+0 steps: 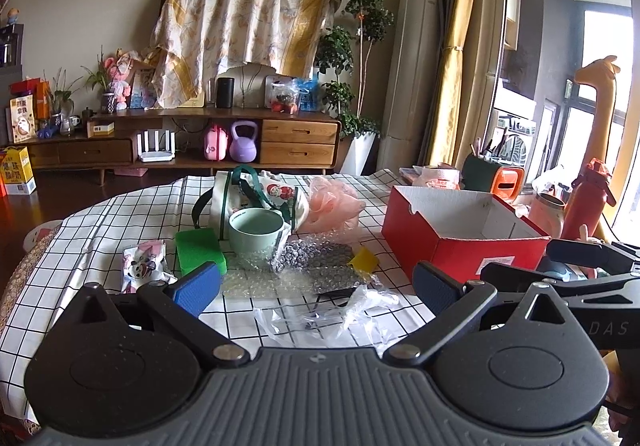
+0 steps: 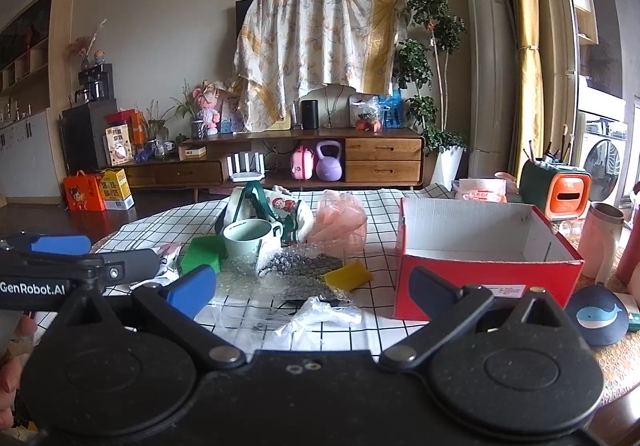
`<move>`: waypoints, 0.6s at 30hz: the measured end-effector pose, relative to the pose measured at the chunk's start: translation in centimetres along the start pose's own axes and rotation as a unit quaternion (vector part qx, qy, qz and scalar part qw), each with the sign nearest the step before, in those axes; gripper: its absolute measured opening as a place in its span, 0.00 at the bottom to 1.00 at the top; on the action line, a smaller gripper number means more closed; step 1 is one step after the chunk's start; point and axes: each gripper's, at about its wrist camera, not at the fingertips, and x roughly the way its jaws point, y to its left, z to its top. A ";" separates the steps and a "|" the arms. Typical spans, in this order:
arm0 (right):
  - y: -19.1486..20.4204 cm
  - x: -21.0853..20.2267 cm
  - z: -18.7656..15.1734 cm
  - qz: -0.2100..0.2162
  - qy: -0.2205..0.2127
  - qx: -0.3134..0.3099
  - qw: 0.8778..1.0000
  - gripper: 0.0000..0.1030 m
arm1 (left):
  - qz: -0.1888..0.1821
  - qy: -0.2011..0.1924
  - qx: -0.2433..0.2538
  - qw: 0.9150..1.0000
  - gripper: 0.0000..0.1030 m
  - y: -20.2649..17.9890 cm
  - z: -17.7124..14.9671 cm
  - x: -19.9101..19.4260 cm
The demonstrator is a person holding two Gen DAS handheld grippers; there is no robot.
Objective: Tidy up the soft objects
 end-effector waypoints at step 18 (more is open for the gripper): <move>1.5 10.6 -0.2 0.038 0.099 -0.035 0.994 0.92 | 0.183 0.031 -0.032 0.982 1.00 12.8 0.3 10.5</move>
